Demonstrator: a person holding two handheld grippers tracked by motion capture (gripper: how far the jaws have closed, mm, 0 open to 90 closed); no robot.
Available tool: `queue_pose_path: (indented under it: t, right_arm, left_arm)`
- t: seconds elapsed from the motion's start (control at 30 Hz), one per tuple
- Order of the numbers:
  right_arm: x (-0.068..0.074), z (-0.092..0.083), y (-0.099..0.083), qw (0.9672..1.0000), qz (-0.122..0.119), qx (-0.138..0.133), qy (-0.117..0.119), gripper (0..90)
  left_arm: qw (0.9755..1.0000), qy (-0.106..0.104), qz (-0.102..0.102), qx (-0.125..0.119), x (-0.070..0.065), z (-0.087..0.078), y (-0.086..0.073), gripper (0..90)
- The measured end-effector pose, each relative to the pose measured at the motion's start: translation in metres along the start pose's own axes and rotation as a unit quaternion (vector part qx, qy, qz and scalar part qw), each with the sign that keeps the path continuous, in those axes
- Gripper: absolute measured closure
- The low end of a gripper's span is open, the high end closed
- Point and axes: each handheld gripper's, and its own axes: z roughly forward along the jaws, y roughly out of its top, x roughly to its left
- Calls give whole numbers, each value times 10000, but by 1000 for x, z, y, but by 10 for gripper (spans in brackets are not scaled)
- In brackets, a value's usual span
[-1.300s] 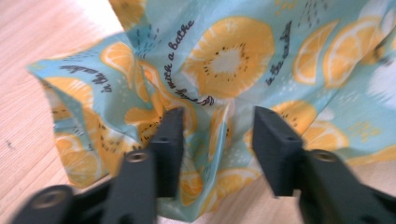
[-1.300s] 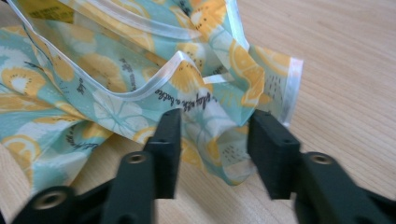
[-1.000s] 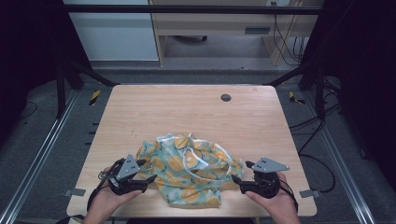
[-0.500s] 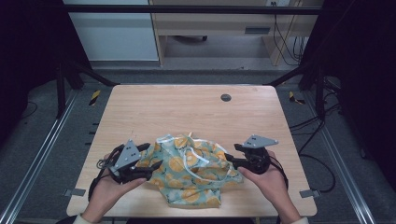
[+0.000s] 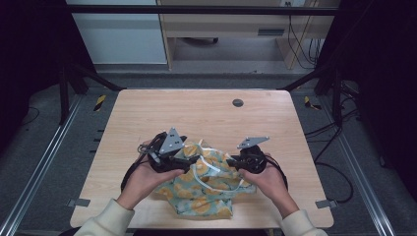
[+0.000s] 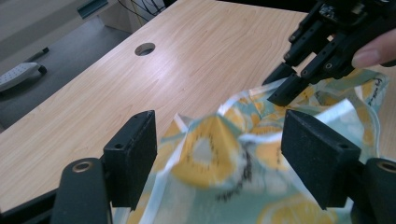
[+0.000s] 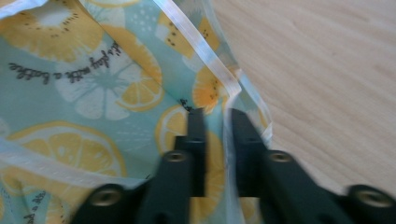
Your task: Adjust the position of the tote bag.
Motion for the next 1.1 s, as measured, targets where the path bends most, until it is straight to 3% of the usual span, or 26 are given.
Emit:
queue_pose_path:
  t: [0.07,0.2,0.3,0.33,0.37,0.4,0.43,0.47,0.5,0.53,0.57,0.67,0.7,0.87,0.97,1.03,1.1]
  right_arm:
    - [5,-10,3,9995,-144,-281,-89,891]
    - [10,-27,6,9978,-173,-621,-178,894]
    - [14,-43,10,9953,-241,-917,-216,894]
    - [18,-51,13,9935,-273,-1090,-204,894]
    - [18,-51,13,9935,-273,-1090,-204,894]
    - [21,-55,15,9926,-300,-1159,-181,895]
    - [27,-63,19,9905,-384,-1310,-171,895]
    - [30,-67,21,9896,-427,-1363,-148,895]
    - [34,-71,22,9886,-462,-1426,-143,895]
    - [34,-71,22,9886,-462,-1426,-143,895]
    - [43,-77,24,9871,-557,-1499,-91,895]
    - [52,-82,22,9858,-667,-1538,-49,895]
    - [62,-84,19,9850,-758,-1550,28,894]
    - [79,-84,8,9845,-900,-1498,132,893]
    - [89,-80,-4,9854,-981,-1367,254,892]
    - [95,-75,-12,9865,-1037,-1237,282,892]
    - [99,-66,-23,9878,-1048,-1074,404,893]
  left_arm:
    - [9998,-45,56,172,0,8,3,251]
    - [9986,17,125,523,3,15,1,271]
    - [9983,83,151,564,4,11,-3,439]
    - [9980,102,185,588,4,9,-4,584]
    - [9982,175,194,543,4,7,-5,584]
    - [9983,173,166,533,5,5,-6,639]
    - [9984,244,202,466,6,2,-7,761]
    - [9985,447,194,261,7,-7,-8,778]
    - [9985,447,194,261,7,-7,-8,801]
    - [9987,473,155,104,7,-13,-9,801]
    - [9987,481,40,-150,6,-24,-13,812]
    - [9984,468,6,-309,3,-34,-20,822]
    - [9983,440,0,-379,0,-38,-24,834]
    - [9977,349,14,-587,-13,-54,-50,847]
    - [9969,283,52,-735,-20,-63,-65,860]
    - [9966,119,12,-810,-25,-67,-77,870]
    - [9971,17,24,-766,-27,-67,-85,882]
